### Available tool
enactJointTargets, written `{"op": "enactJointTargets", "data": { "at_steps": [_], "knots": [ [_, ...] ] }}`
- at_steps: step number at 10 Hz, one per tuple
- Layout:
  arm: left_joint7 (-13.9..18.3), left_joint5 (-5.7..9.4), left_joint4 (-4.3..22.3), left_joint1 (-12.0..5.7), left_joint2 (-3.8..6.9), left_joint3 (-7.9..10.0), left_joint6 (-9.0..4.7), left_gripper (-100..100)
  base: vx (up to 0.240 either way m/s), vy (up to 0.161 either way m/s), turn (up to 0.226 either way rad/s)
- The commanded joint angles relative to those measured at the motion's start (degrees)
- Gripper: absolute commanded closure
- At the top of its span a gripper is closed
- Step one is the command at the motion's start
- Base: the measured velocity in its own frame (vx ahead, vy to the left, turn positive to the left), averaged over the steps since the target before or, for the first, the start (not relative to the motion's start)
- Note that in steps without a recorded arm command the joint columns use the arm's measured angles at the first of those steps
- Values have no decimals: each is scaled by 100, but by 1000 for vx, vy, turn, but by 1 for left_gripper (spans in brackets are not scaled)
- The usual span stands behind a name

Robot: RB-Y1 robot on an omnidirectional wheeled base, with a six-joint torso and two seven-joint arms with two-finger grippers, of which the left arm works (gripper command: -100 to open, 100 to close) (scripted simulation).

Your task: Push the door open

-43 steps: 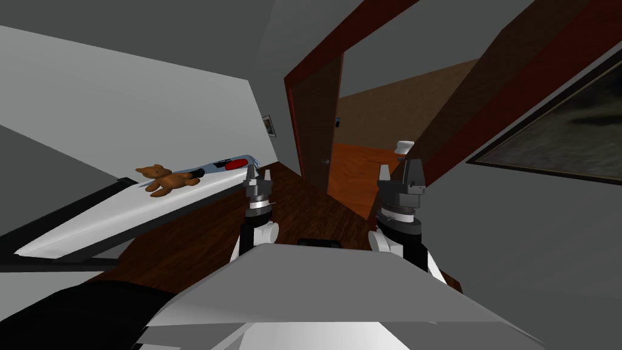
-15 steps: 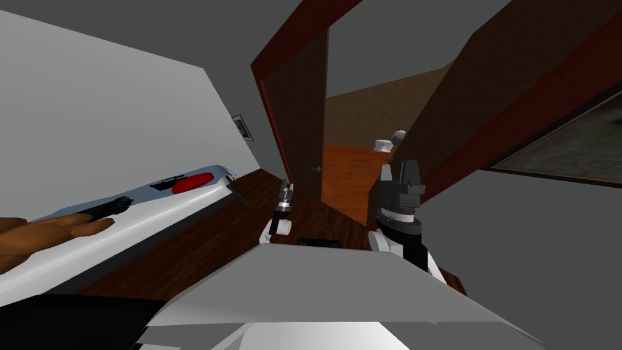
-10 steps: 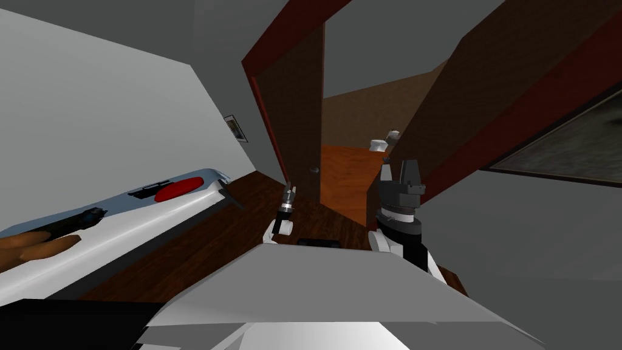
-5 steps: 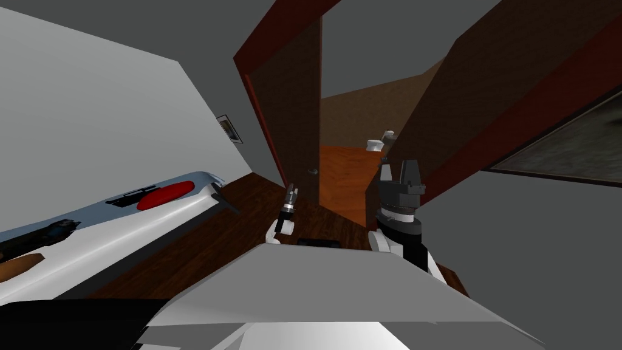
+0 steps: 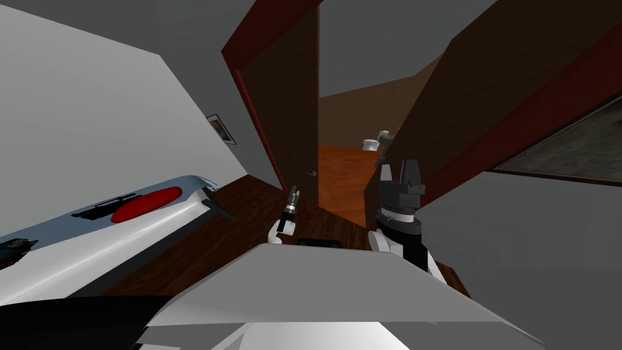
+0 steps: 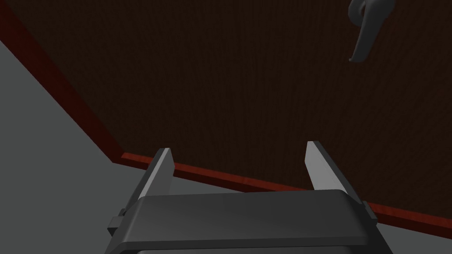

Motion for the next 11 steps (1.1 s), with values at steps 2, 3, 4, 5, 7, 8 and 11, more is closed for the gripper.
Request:
{"op": "enactJointTargets", "data": {
  "at_steps": [2, 3, 4, 5, 7, 8, 11],
  "knots": [
    [1, 4, 451, -181, 4, -38, -109, -100, 96, 47, -89],
    [1, 4, 484, -181, 4, -38, -109, -100, 58, 28, -31],
    [1, 5, 653, -246, 5, -54, -145, -100, 47, 23, -47],
    [0, 6, 815, -309, 4, -69, -180, -100, 63, 37, -81],
    [0, 9, 1133, -432, 1, -98, -248, -100, 85, 43, -83],
    [0, 10, 1292, -493, -1, -112, -282, -100, 102, 39, -69],
    [-1, 13, 1747, -669, -10, -153, -380, -100, 96, 51, -80]
  ]
}}
